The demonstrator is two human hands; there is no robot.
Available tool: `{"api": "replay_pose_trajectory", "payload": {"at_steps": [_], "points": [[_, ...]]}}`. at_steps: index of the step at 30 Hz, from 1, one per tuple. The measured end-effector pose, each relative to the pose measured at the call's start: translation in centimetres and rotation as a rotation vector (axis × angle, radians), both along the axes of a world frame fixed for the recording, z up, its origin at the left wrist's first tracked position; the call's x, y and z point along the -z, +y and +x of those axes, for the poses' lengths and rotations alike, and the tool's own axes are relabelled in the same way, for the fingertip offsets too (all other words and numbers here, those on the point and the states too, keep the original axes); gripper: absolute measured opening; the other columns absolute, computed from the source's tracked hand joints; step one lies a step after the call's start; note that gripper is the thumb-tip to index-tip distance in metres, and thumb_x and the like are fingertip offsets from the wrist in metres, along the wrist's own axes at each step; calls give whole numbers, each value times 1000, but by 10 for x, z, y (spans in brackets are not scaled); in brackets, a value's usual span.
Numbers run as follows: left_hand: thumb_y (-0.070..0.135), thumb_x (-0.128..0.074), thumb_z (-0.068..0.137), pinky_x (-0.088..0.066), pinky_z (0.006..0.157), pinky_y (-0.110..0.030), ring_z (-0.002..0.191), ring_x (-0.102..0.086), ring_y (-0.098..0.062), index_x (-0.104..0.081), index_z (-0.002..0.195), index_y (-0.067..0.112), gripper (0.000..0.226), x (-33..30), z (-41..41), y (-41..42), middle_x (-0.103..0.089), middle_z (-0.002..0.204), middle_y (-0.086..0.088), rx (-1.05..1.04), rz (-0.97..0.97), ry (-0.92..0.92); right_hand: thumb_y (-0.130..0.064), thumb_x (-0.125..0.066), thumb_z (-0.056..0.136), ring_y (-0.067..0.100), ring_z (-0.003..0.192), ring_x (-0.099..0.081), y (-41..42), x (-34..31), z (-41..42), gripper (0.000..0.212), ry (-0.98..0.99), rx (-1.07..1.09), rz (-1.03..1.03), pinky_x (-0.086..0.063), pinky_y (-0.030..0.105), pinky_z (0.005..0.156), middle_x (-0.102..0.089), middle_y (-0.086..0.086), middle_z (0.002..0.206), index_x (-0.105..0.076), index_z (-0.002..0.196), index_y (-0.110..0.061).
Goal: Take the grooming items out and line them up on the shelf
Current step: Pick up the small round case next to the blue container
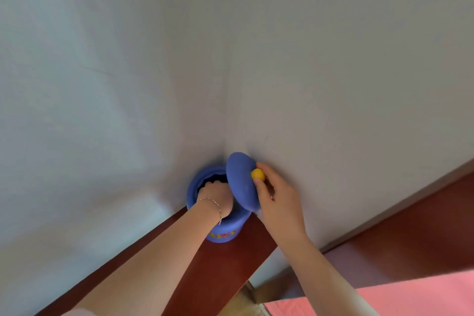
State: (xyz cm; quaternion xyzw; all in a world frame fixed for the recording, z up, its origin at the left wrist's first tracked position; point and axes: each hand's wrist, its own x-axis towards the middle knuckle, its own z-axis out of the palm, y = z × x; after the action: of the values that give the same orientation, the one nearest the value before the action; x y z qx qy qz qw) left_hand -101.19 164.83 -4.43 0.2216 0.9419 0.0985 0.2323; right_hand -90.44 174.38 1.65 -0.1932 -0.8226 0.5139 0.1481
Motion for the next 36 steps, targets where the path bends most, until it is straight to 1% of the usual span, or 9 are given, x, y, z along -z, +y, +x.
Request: {"api": "replay_pose_trajectory", "payload": {"at_steps": [5, 9, 15, 18, 21, 24, 29, 32, 36], "points": [[11, -42, 93, -44, 76, -41, 89, -58, -33, -62, 80, 2, 26, -9, -1, -7, -63, 85, -19, -58, 175, -117, -32, -48, 96, 5, 104, -58, -2, 3, 0, 32, -12, -4, 3, -45, 22, 91, -65, -11, 116, -58, 125, -24], [2, -38, 92, -27, 54, -25, 57, -35, -16, -33, 51, 15, 43, -28, 4, -11, -37, 54, -1, -17, 199, -113, -34, -48, 95, 6, 89, -56, -6, 4, -2, 33, -23, -17, 10, -47, 23, 86, -67, -4, 113, -57, 126, -25], [14, -43, 92, -37, 61, -29, 82, -57, -30, -36, 62, 21, 31, -41, 10, -30, -66, 84, -10, -102, 373, 130, -35, -48, 95, 1, 84, -55, -13, 0, -5, 32, 27, -29, -10, -45, 23, 84, -65, -14, 100, -58, 124, -28], [16, -46, 92, -31, 51, -13, 70, -52, -25, -52, 73, 20, 20, -47, 14, -44, -61, 74, -1, -216, 635, 210, -36, -48, 95, 2, 95, -59, -17, -5, -8, 32, 48, -37, -5, -47, 22, 88, -67, -12, 110, -58, 124, -28], [26, -51, 91, -41, 65, -21, 80, -61, -18, -62, 103, 18, 19, -54, 16, -61, -68, 89, 1, -355, 831, 253, -38, -46, 95, 5, 100, -59, -19, -7, -11, 33, 52, -62, 44, -48, 26, 89, -66, -10, 114, -57, 125, -28], [23, -57, 88, -45, 71, -20, 84, -62, -10, -59, 105, 23, 17, -55, 22, -92, -67, 91, 6, -545, 956, 210, -35, -47, 95, 0, 105, -57, -21, -4, -15, 34, 47, -91, 110, -45, 21, 90, -64, -14, 120, -56, 127, -28], [28, -61, 85, -40, 66, -5, 82, -58, 9, -57, 90, 38, 12, -34, 56, -160, -64, 88, 20, -694, 877, 195, -27, -47, 96, 9, 96, -59, -24, 16, -27, 34, -17, -184, 356, -31, 8, 75, -66, -4, 116, -54, 129, -23], [20, -60, 86, -39, 67, -13, 85, -58, 1, -59, 87, 37, 18, -6, 78, -192, -65, 88, 15, -805, 781, 126, -24, -45, 98, 16, 113, -57, -27, 29, -34, 35, -54, -226, 481, -36, 15, 86, -61, -1, 127, -55, 130, -17], [39, -53, 74, -40, 70, -17, 86, -60, -3, -62, 86, 33, 16, 33, 100, -205, -68, 86, 11, -876, 718, 1, -21, -42, 94, 25, 117, -58, -34, 40, -38, 38, -59, -254, 600, -44, 31, 95, -61, 11, 126, -59, 125, -7]]}}
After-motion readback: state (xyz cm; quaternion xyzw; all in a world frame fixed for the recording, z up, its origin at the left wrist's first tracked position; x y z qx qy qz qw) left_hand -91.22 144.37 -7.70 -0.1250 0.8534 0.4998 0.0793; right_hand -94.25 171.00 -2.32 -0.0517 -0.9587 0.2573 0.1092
